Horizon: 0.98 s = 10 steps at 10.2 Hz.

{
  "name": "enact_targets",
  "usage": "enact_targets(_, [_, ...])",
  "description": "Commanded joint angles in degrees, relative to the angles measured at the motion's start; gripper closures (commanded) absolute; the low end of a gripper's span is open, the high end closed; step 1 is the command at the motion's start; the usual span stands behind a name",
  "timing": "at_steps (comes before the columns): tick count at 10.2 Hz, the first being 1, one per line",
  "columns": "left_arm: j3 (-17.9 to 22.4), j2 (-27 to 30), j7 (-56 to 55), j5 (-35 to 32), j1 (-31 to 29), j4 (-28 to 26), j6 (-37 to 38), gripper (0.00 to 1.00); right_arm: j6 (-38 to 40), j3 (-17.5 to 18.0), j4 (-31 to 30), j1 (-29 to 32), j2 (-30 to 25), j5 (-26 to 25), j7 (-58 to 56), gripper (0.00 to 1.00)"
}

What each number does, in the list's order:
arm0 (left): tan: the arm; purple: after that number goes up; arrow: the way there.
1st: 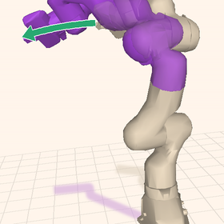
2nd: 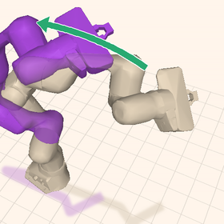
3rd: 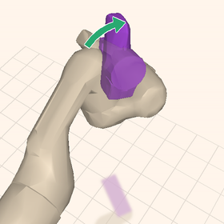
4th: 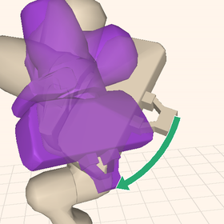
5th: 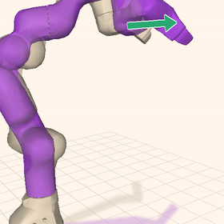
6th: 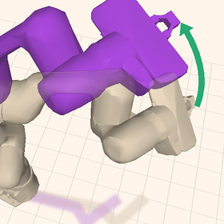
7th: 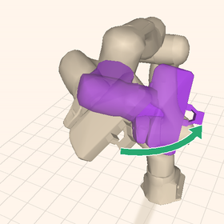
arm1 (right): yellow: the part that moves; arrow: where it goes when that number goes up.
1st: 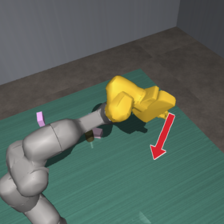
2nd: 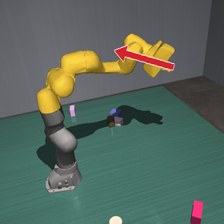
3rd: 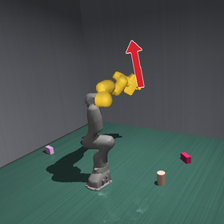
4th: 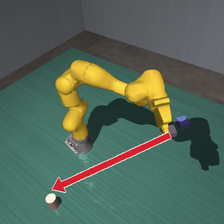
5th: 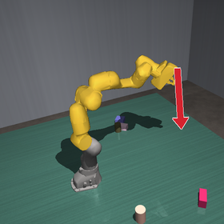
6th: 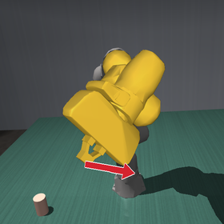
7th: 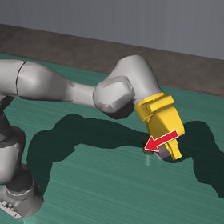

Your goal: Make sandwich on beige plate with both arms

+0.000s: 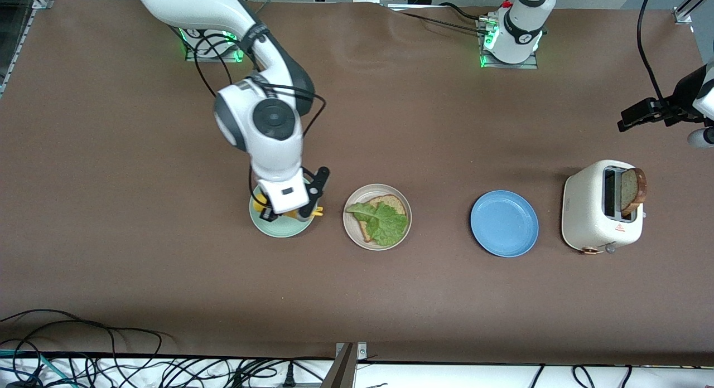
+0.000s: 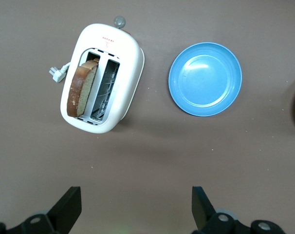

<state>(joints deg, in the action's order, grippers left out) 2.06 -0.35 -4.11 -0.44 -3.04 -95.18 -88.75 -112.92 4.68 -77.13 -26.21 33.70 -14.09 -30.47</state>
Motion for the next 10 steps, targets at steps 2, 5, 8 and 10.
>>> enact_targets(2, [-0.1, -5.4, 0.8, -3.7, -2.4, 3.7, 0.4, 0.00, -5.7, -5.1, -14.7, 6.6, -11.5, 19.5, -13.8, 1.00])
enact_targets(5, [-0.1, -13.0, 4.4, -5.6, -5.7, 7.8, 0.3, 0.00, -8.3, -13.0, -25.7, 9.9, -17.1, 41.6, -35.3, 1.00])
enact_targets(8, [-0.2, -18.5, 10.1, -5.3, -8.6, 8.3, -6.4, 0.00, -7.9, -17.4, -34.6, 14.1, -19.2, 56.7, -56.4, 1.00])
enact_targets(10, [-0.2, -21.3, 10.1, -5.4, -8.6, 8.3, -8.5, 0.00, -7.4, -19.5, -39.1, 16.2, -19.5, 65.2, -70.2, 1.00])
